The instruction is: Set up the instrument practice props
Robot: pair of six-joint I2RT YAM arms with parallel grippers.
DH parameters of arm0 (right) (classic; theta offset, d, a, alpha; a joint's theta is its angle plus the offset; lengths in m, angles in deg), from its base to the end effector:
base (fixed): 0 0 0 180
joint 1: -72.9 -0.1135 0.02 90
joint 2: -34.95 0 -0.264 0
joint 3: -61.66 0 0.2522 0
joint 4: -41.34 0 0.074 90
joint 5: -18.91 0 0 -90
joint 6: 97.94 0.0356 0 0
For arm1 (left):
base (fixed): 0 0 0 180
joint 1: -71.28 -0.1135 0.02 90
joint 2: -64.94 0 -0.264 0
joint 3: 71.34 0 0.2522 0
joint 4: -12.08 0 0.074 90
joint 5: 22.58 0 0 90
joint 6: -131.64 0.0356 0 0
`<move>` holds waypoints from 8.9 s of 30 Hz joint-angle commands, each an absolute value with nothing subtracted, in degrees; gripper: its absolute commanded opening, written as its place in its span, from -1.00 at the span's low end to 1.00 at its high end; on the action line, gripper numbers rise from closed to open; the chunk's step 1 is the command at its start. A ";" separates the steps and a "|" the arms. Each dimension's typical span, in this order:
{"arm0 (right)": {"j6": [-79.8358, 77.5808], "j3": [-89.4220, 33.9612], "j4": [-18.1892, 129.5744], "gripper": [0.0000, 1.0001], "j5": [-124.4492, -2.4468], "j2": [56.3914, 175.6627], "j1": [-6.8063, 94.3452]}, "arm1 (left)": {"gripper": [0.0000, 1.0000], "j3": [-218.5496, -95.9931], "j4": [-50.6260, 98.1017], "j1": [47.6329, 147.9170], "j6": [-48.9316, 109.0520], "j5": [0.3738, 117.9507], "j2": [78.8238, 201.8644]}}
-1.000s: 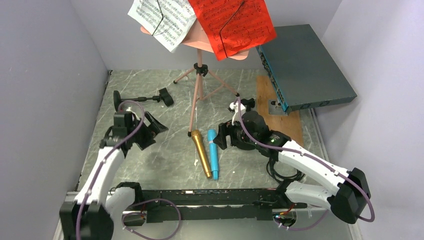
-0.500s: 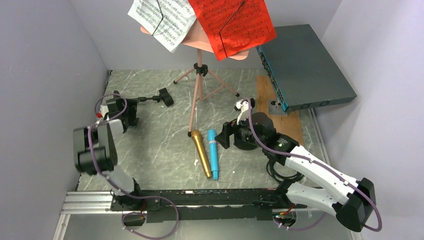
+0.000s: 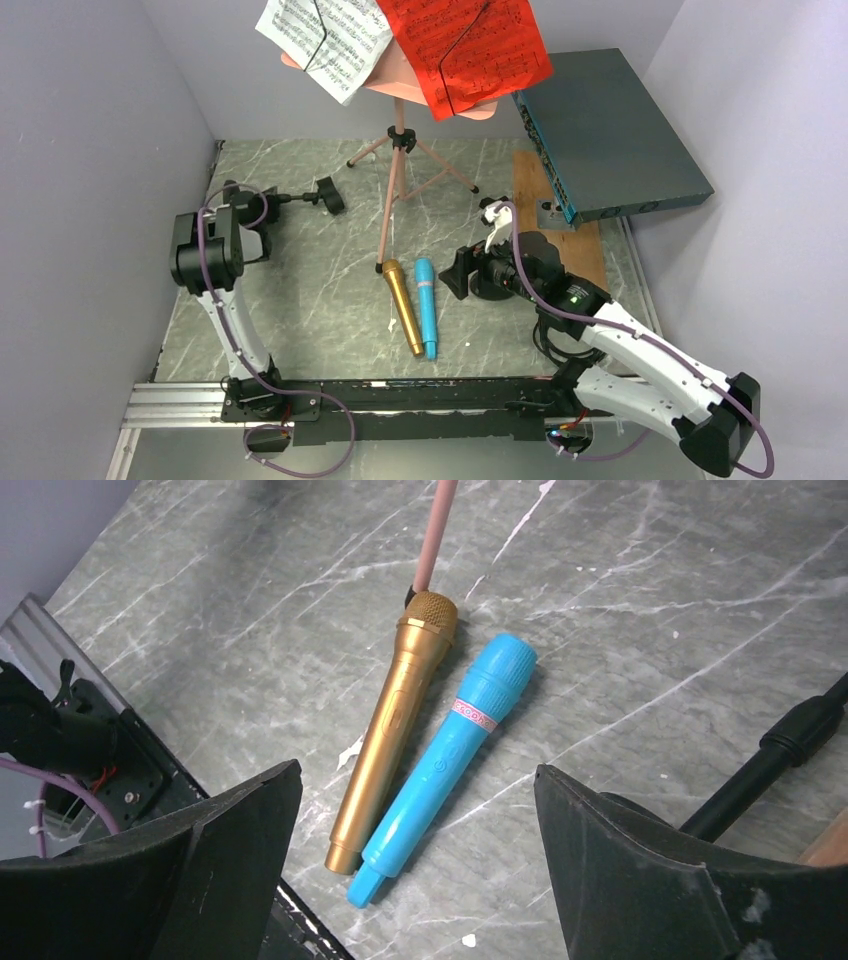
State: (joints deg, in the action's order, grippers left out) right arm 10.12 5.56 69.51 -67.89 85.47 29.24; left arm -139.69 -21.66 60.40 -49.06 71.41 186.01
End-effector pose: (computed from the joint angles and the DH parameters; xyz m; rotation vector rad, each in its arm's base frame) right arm 0.1464 0.1425 0.2997 -0.4898 1.9838 0.7480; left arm 0.4047 0.0803 0.1033 -1.5806 1.2254 -0.8619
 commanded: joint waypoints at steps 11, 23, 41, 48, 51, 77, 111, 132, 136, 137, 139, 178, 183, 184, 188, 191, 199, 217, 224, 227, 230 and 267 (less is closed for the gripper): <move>6.29 1.22 59.76 0.78 -54.37 93.28 29.04 | -1.00 -129.85 34.42 46.38 -46.81 23.66 138.00; -4.30 12.74 2.57 0.85 -49.00 107.80 22.77 | -1.00 -110.40 19.27 61.52 -72.56 9.64 120.52; -8.61 -5.90 -15.60 0.34 -55.69 131.90 12.09 | -1.00 -109.50 20.22 68.81 -72.96 12.13 118.57; -8.84 -9.05 -13.04 0.47 -50.53 134.13 12.07 | -1.00 -107.51 19.46 68.81 -73.97 12.52 117.07; -16.13 -11.06 -2.21 0.58 -44.66 132.03 12.34 | -1.00 -109.27 23.39 68.79 -71.33 12.21 117.13; -22.12 -20.93 19.66 -0.05 -25.60 133.78 12.65 | -1.00 -113.11 35.26 68.75 -63.26 12.37 116.89; -0.77 -4.91 -14.07 -1.00 -39.70 137.79 19.11 | 0.99 -140.42 86.89 56.47 -12.16 66.79 111.60; 22.09 11.08 62.92 0.94 -74.95 103.61 17.36 | 0.94 -153.28 77.54 56.06 17.82 53.24 114.65; 34.87 -0.43 78.66 0.69 -88.84 109.42 17.39 | 0.86 -153.58 76.09 54.78 16.45 47.05 115.21; 36.26 -2.60 79.55 0.67 -90.26 112.09 17.35 | 0.84 -153.71 75.55 54.68 15.93 45.11 115.34; 37.99 -4.28 78.44 0.60 -92.65 115.94 17.43 | 0.86 -154.13 74.68 54.59 14.96 41.89 115.49; -0.79 -8.39 -19.98 -1.00 -55.39 112.38 18.61 | 0.94 -154.72 63.84 62.50 12.92 27.10 112.66; -0.38 -13.67 -26.18 -1.00 -59.64 120.41 16.56 | 0.98 -156.71 74.05 62.80 13.71 45.14 110.29; -0.91 -14.54 -25.64 -1.00 -60.25 121.00 16.10 | 0.99 -156.76 74.66 63.02 14.20 46.09 110.00; -2.52 -17.12 -24.41 -1.00 -60.92 123.21 14.95 | 0.97 -156.42 75.10 64.16 15.60 46.70 109.58; -2.38 -17.36 -25.90 -1.00 -61.81 125.25 14.72 | 0.97 -156.23 75.00 64.74 15.79 46.90 109.12; -2.58 -17.06 -29.74 -1.00 -62.93 128.53 14.14 | 0.96 -157.09 76.32 66.28 16.06 48.26 108.57; -6.12 -7.71 -38.38 -1.00 -64.67 132.67 12.17 | 0.95 -158.33 76.03 66.46 16.41 45.84 108.25; -9.08 -5.72 -42.97 -0.96 -66.10 136.35 12.15 | 0.96 -157.54 73.48 66.51 14.69 41.94 108.77; -9.34 -5.10 -42.92 -0.87 -67.23 137.21 12.09 | 0.98 -156.79 71.90 66.50 13.89 40.03 108.68; -9.72 -5.08 -42.94 -0.85 -68.01 138.43 12.03 | 0.99 -155.84 69.05 66.46 13.24 36.20 108.80; -4.15 13.72 33.24 0.99 -48.01 96.85 22.25 | 0.99 -160.00 55.85 99.19 43.53 33.00 126.13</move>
State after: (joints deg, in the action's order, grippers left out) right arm -6.40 11.15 32.20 -59.65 97.49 18.59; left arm -154.97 52.36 90.61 32.58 21.82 121.80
